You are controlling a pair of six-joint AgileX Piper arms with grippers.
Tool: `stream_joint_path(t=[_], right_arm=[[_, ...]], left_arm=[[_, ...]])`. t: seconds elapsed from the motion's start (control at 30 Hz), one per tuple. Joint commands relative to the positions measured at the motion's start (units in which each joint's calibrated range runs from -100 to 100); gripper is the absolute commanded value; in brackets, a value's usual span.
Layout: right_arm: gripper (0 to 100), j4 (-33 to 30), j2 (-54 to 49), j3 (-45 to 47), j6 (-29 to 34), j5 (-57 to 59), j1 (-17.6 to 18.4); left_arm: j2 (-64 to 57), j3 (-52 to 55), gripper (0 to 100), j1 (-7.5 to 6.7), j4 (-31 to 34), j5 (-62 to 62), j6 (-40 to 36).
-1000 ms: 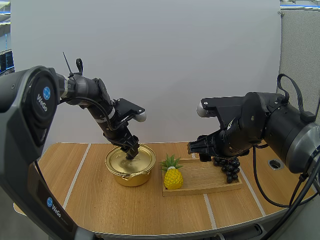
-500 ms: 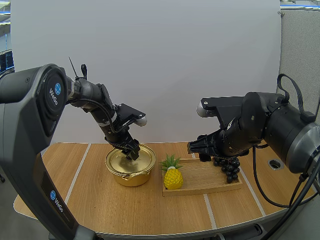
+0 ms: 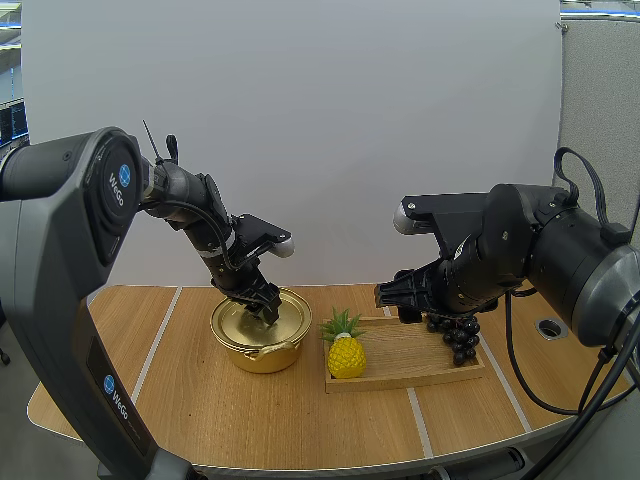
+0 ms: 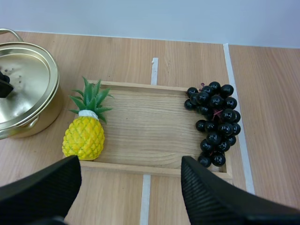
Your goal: Open the pot, put the grape inside, and close it
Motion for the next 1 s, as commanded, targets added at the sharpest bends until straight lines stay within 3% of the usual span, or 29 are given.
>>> stream_joint_path(t=[0.0, 0.17, 0.3, 0.33, 0.4, 0.67, 0.97], right_arm=[[100, 0.1, -0.2, -0.6, -0.2, 0.2, -0.2], [100, 0.1, -0.2, -0.6, -0.2, 0.2, -0.2], [100, 0.1, -0.2, -0.6, -0.2, 0.2, -0.2], [100, 0.1, -0.2, -0.6, -0.2, 0.2, -0.2], [100, 0.1, -0.2, -0.6, -0.2, 0.2, -0.2], [100, 0.1, -0.2, -0.6, -0.2, 0.2, -0.2], [100, 0.1, -0.2, -0.6, -0.2, 0.2, -0.2]], left_arm=[[0.0, -0.5, 100, -0.19, -2.2, 0.9, 0.4], [0.0, -0.5, 97, -0.19, -3.3, 1.9, 0.5], [0.0, -0.5, 32, -0.19, -2.4, 1.9, 0.5], [0.0, -0.5, 27, -0.19, -2.4, 1.9, 0.5], [0.0, -0.5, 1, -0.12, -2.1, 1.9, 0.5], [-3.0, -2.2, 0, -0.12, -2.0, 2.6, -1.2], [-19.0, -15.6, 0, -0.05, -1.0, 8.2, -4.1]])
